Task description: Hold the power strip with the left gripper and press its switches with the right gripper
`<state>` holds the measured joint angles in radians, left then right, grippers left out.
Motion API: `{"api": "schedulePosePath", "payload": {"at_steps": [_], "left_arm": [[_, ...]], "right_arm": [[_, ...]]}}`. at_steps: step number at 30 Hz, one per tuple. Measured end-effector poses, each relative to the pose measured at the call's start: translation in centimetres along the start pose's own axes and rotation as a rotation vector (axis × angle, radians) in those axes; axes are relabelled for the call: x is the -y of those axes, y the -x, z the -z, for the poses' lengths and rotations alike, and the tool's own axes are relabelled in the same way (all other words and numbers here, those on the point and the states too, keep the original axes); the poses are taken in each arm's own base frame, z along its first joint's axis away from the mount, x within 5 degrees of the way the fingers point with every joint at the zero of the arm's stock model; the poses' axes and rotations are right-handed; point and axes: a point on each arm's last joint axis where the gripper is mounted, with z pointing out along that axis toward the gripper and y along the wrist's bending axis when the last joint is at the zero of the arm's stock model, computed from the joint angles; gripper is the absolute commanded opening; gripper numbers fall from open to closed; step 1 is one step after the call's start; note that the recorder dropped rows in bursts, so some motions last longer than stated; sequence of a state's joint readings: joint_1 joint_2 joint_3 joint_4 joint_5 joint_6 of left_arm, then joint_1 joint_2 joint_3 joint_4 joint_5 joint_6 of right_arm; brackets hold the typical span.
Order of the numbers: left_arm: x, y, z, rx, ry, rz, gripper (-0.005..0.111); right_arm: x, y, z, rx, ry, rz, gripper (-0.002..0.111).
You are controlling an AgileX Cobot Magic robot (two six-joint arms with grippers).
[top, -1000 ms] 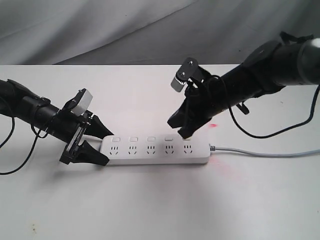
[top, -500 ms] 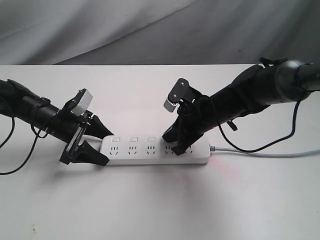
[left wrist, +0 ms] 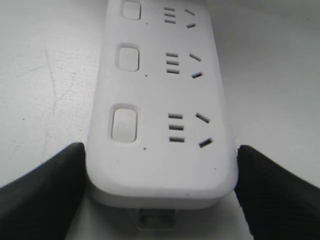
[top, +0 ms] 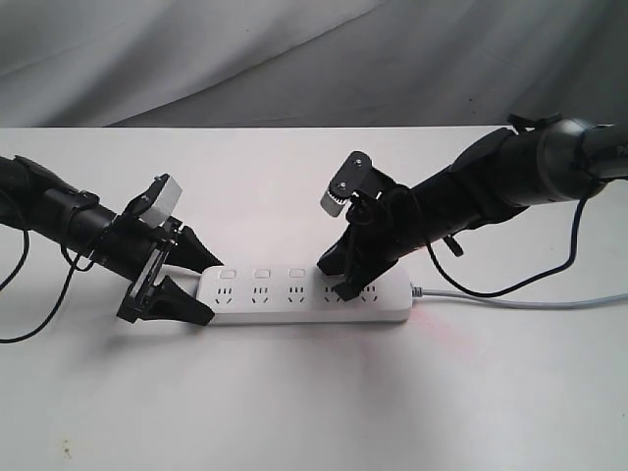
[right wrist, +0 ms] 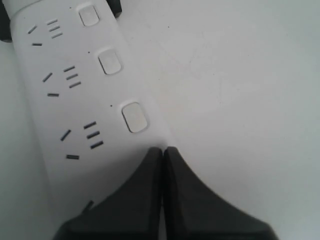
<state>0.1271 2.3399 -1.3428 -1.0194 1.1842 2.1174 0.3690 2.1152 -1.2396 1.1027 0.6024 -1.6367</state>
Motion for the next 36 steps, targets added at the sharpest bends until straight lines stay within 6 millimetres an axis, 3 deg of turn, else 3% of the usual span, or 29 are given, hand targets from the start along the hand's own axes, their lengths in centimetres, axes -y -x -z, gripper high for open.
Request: {"api": "schedulePosePath", "payload": {"at_steps": [10, 36], "left_arm": [[0.0, 0.0, 0.0, 0.0, 0.0, 0.0, 0.045], [0.0, 0.0, 0.0, -0.003, 0.001, -0.001, 0.045]], "right_arm": [[0.2, -0.7, -1.0, -0.047, 0.014, -0.033, 0.0], [0.2, -0.6, -0.7, -0.101, -0.026, -0.087, 0.0]]}}
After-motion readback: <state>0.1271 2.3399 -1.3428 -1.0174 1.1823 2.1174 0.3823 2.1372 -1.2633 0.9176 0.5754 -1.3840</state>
